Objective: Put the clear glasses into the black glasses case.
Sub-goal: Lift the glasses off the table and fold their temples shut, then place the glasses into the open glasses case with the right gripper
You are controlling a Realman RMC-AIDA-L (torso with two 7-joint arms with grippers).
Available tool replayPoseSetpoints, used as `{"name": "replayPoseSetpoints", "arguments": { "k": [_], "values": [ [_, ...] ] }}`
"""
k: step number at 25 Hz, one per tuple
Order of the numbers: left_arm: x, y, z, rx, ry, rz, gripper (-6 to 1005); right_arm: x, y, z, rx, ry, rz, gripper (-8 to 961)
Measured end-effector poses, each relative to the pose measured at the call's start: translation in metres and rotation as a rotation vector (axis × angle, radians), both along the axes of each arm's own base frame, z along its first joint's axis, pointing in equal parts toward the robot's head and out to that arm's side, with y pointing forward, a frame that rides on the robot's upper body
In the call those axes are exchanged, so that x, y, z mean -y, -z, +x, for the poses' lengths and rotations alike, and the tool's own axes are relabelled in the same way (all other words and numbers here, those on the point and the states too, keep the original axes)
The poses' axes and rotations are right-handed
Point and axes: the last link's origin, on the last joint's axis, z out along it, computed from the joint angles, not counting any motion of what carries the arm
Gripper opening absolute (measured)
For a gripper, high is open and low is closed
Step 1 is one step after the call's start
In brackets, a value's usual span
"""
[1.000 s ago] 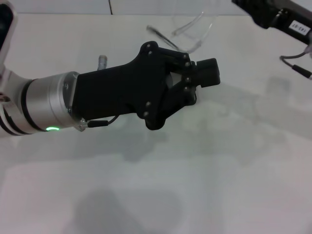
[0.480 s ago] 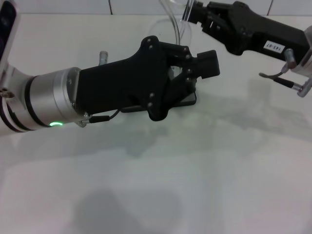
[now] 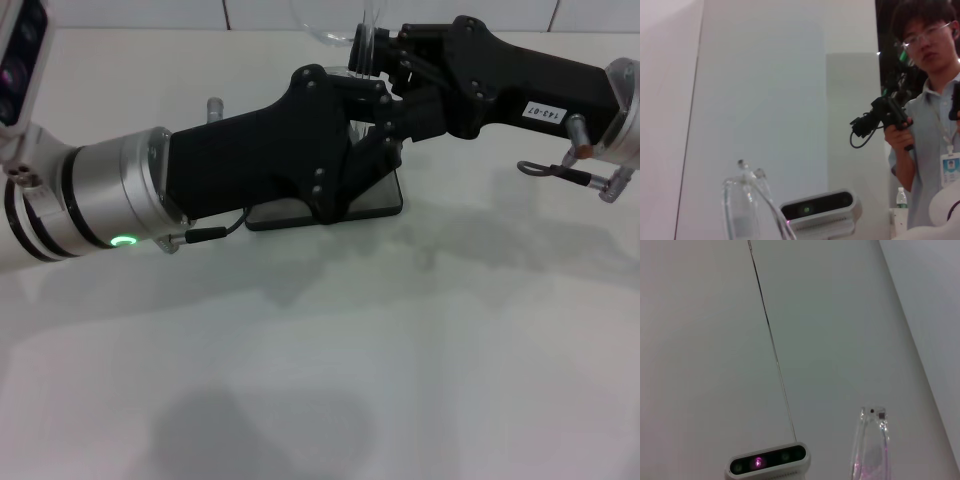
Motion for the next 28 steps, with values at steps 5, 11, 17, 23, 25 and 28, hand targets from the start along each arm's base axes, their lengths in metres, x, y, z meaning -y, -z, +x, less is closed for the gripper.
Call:
{"name": "replayPoseSetpoints", "arguments": {
  "k": [5, 11, 17, 23, 25, 28],
  "values": [
    [-0.001, 0.0, 0.0, -0.004, -0.004, 0.003, 42, -0.002, 0.0, 0.0, 0.006, 0.006, 0.008, 49],
    [-0.002, -0.003, 0.001, 0.009, -0.004, 0.02, 42, -0.005, -0.002, 0.004, 0.015, 0.021, 0.036, 49],
    [0.0, -0.007, -0.007, 0.016, -0.031, 0.031, 42, -0.013, -0.002, 0.014, 0.055, 0.076, 0.076, 49],
    [0.01, -0.012, -0.035, -0.044, -0.087, 0.017, 42, -0.027, -0.009, 0.016, 0.203, 0.072, 0.085, 49],
    [0.015, -0.016, -0.05, -0.095, -0.107, 0.002, 42, -0.033, -0.014, 0.013, 0.293, 0.059, 0.077, 49],
    [0.022, -0.019, -0.07, -0.18, -0.13, -0.024, 42, -0.043, -0.018, 0.005, 0.459, 0.016, 0.073, 49]
  ]
}}
